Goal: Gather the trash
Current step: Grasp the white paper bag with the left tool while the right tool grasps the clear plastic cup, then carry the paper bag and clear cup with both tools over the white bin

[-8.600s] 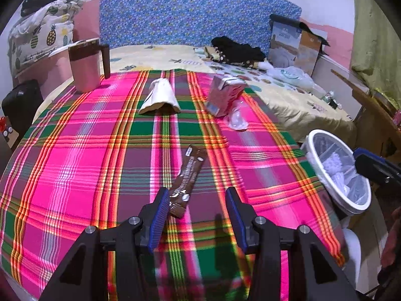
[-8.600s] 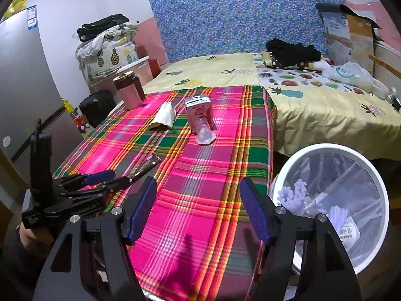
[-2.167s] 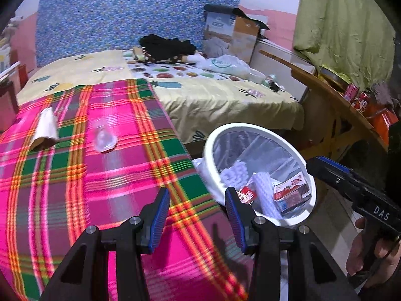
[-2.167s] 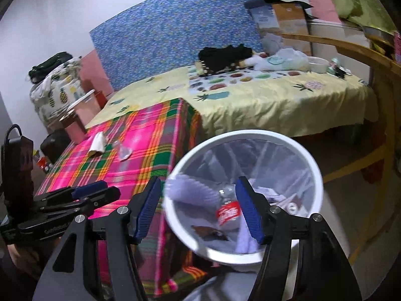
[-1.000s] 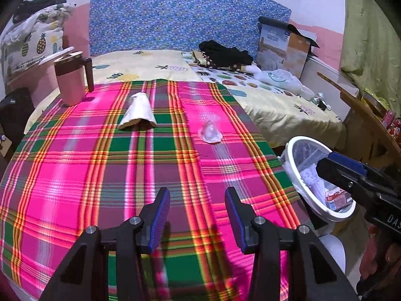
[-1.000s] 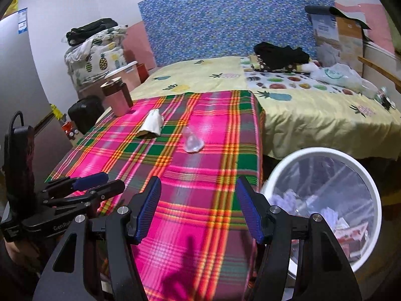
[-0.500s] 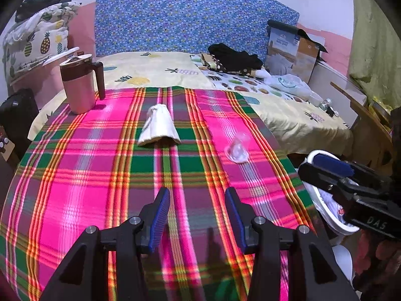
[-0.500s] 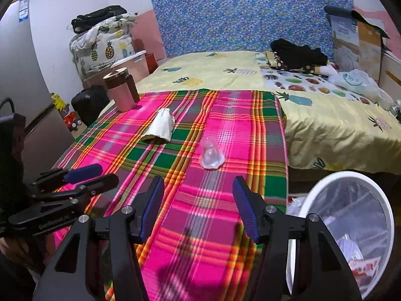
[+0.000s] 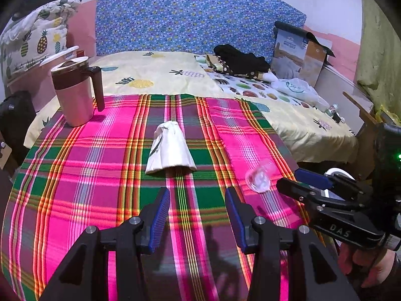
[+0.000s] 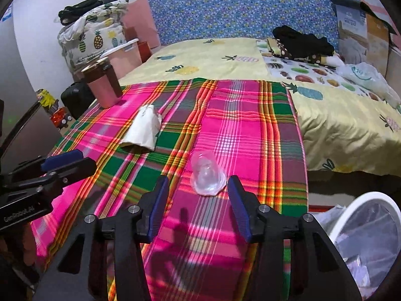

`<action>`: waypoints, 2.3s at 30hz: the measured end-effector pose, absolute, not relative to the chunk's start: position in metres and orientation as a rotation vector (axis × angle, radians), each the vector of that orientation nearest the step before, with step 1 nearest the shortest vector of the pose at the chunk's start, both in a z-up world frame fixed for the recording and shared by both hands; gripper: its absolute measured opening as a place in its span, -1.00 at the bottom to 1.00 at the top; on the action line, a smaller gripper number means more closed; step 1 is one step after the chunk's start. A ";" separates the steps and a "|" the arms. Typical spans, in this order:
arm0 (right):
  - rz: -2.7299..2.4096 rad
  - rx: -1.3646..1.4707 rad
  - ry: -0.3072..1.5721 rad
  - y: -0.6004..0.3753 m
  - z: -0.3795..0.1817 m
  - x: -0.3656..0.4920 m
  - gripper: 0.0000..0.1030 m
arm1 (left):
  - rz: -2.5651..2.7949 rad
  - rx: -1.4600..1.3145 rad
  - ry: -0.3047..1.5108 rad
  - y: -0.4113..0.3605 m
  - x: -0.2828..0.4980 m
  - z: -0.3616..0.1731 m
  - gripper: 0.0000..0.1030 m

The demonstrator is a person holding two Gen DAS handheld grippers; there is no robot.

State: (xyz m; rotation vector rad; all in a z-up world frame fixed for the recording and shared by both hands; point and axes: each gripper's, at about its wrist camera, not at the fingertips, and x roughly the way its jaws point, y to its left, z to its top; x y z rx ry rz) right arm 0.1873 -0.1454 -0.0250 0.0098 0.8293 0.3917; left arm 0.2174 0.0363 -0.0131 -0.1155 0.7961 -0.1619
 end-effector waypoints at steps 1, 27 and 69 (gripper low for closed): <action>0.393 0.012 0.833 -0.144 -0.027 0.190 -0.06 | -0.160 -0.116 0.798 0.037 0.221 -0.014 -0.11; 0.411 0.043 0.837 -0.143 -0.035 0.209 -0.44 | -0.022 -0.141 0.893 0.046 0.325 -0.065 0.22; 0.330 0.110 0.733 -0.198 -0.002 0.135 -0.44 | -0.149 -0.107 0.799 -0.009 0.176 -0.015 -0.54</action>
